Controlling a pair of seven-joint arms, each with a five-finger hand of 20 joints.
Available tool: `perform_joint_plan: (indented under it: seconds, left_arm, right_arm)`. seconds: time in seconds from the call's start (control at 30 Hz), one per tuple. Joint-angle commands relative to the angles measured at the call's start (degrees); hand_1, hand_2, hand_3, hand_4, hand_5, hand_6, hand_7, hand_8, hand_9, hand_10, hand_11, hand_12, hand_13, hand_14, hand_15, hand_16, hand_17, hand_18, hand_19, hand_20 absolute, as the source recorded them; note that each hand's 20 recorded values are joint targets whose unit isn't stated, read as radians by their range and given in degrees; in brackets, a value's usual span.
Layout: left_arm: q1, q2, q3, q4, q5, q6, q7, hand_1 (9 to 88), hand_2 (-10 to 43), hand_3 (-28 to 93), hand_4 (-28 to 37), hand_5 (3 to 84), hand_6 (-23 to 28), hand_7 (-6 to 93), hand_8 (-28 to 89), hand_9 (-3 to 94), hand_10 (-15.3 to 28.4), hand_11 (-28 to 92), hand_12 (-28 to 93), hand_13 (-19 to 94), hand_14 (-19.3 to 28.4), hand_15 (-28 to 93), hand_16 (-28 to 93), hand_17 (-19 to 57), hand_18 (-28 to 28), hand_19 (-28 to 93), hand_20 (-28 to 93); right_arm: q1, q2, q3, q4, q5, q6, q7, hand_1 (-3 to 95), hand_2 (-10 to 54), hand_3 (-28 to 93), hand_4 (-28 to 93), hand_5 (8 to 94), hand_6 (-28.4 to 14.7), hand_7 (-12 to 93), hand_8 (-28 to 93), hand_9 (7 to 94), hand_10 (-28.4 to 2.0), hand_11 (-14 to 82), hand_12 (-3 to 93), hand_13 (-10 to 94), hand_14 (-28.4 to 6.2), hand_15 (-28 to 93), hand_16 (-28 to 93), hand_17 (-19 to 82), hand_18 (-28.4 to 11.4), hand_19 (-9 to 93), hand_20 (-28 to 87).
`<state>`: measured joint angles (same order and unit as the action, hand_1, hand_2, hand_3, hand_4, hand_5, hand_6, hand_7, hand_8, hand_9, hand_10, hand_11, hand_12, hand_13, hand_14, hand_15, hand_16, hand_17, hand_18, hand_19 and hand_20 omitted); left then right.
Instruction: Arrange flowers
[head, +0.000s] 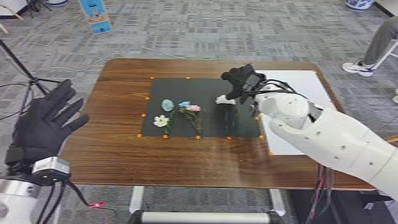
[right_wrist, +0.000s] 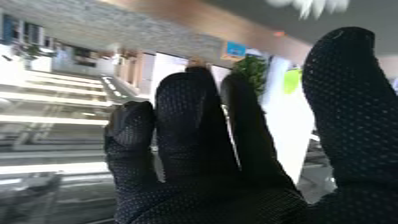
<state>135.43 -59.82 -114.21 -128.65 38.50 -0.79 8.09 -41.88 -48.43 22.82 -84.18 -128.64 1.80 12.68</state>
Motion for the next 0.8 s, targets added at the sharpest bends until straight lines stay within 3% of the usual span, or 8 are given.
perform_joint_plan:
  seconds: [0.03,0.23,0.4,0.8]
  left_arm:
    - [0.5,-0.69,-0.19,-0.32,-0.18,-0.02,-0.17,24.9,-7.7,58,-28.3,21.9,1.2,14.2,-8,16.8,7.5,7,22,13,12.1,7,7,-15.6,22.8,35,5]
    - [0.4,-0.73,-0.03,-0.28,-0.19,0.22,-0.01,24.7,-7.8,59,-28.3,21.8,1.2,14.2,-8,16.9,7.6,7,22,13,12.1,7,7,-15.6,22.9,35,6]
    - [0.7,-0.97,-0.09,-0.34,-0.03,-0.1,0.37,24.5,-7.9,59,-28.3,21.8,1.2,14.2,-8,16.9,7.6,7,22,13,12.2,7,7,-15.6,22.9,35,5]
    - [0.6,-0.77,0.01,-0.29,-0.02,0.03,0.12,24.7,-7.9,59,-28.3,21.8,1.2,14.1,-8,17.0,7.8,7,22,13,12.2,6,7,-15.7,23.0,35,6]
  right_arm:
    - [-3.1,3.9,6.1,2.4,3.6,9.2,9.6,32.1,-9.5,73,-28,28.3,-6.7,13,-7,30.1,-14.6,15.0,22.1,43,-12.4,83,26,23,-20.4,80,60]
    - [-4.1,5.9,8.1,6.1,7.1,6.9,12.0,25.1,-9.5,83,-28,23.6,-8.0,10,-5,25.3,-15.3,10.1,22.2,41,-12.9,83,23,22,-20.5,79,58]
    - [-3.8,6.7,7.0,8.7,9.8,2.3,12.6,31.0,-9.5,86,-28,24.3,-4.8,11,-7,27.8,-14.0,9.1,19.7,44,-12.4,83,23,24,-20.4,79,56]
    - [0.0,3.9,0.8,18.0,10.8,5.4,11.9,32.1,-9.5,80,-28,25.3,-4.8,12,-8,29.8,-12.7,9.4,16.2,48,-11.5,85,23,25,-20.2,80,55]
